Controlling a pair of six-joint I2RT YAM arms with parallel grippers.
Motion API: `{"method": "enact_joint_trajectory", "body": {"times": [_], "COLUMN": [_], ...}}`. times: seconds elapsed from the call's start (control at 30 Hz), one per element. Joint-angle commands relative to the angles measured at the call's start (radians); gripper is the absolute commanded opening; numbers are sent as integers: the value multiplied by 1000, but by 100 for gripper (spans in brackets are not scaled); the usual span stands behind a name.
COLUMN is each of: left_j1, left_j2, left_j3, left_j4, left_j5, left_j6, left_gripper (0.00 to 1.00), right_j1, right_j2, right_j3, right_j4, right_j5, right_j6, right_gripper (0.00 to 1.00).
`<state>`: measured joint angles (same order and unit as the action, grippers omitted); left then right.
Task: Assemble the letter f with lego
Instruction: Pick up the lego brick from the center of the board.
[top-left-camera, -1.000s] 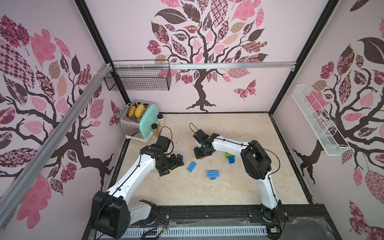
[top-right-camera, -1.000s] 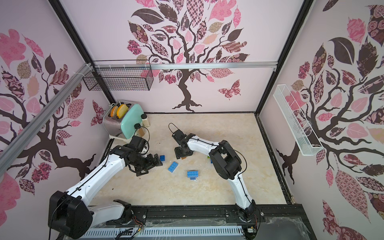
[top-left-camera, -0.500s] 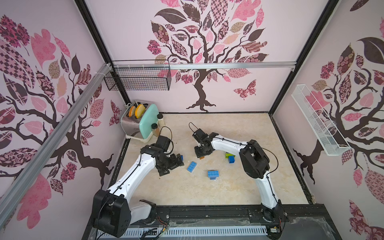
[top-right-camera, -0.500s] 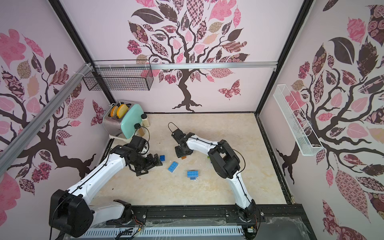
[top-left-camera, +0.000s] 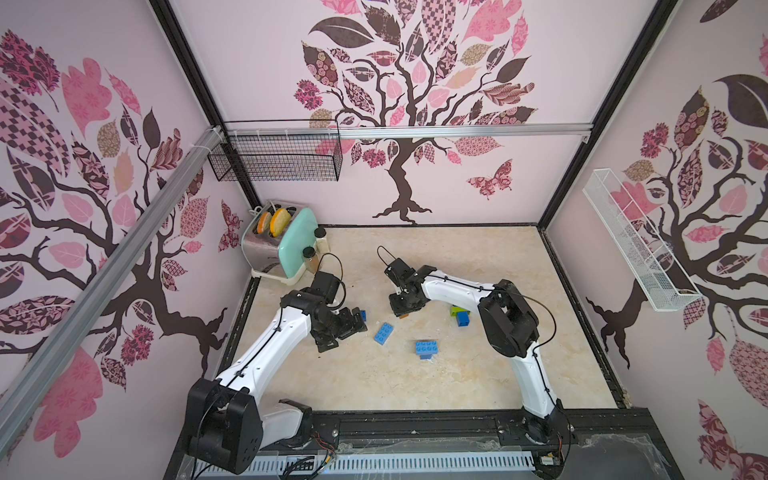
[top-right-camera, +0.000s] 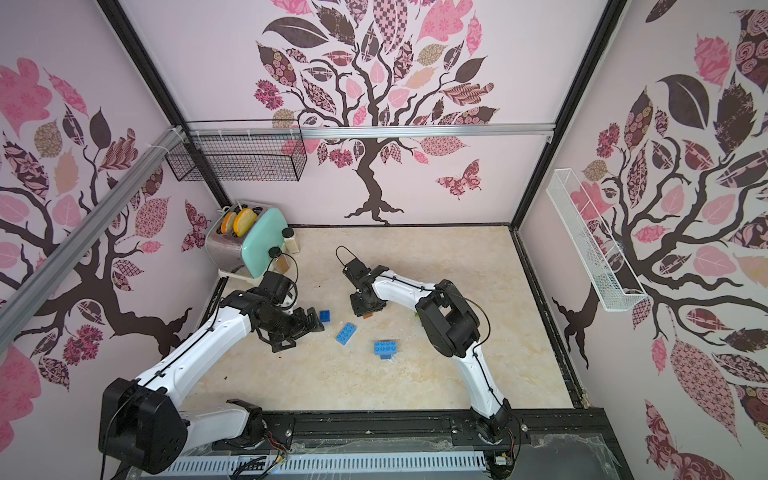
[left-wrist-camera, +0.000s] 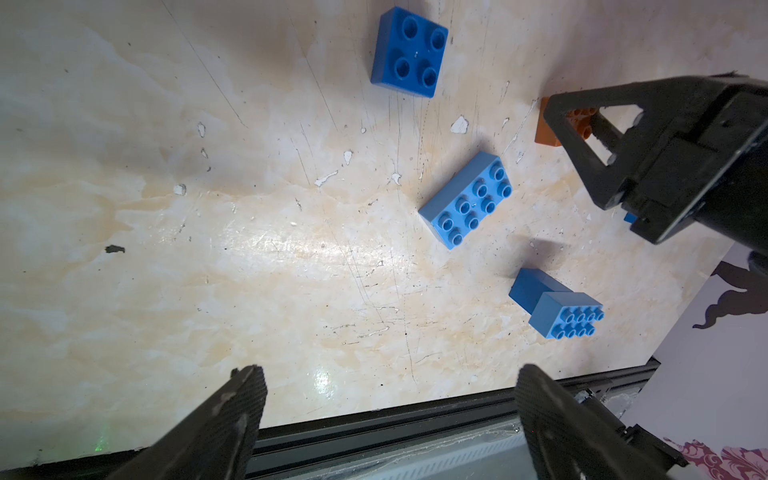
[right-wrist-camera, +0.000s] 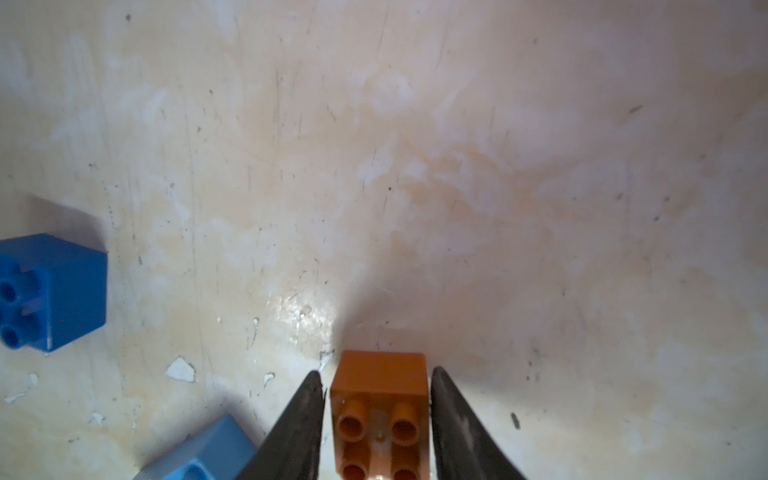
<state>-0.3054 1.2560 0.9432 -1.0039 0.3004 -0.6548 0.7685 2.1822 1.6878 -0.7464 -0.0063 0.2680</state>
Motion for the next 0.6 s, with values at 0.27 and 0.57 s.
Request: {"method": "enact_joint_trajectory", "body": {"times": [0.27,0.57], "left_j1": [12,18], "left_j2": [6,36], "left_j3": [-11,-1], "left_j4": [15,9], "left_j5": [13,3], "left_j6": [6,43], "left_gripper": [98,98], "right_j1": [4,5], "right_j2": [17,-34], "right_j3": [14,52], "right_j4": [-20,-88], "right_j5": [14,8], "right_j6": [-3,3], "right_gripper": [36,28]}}
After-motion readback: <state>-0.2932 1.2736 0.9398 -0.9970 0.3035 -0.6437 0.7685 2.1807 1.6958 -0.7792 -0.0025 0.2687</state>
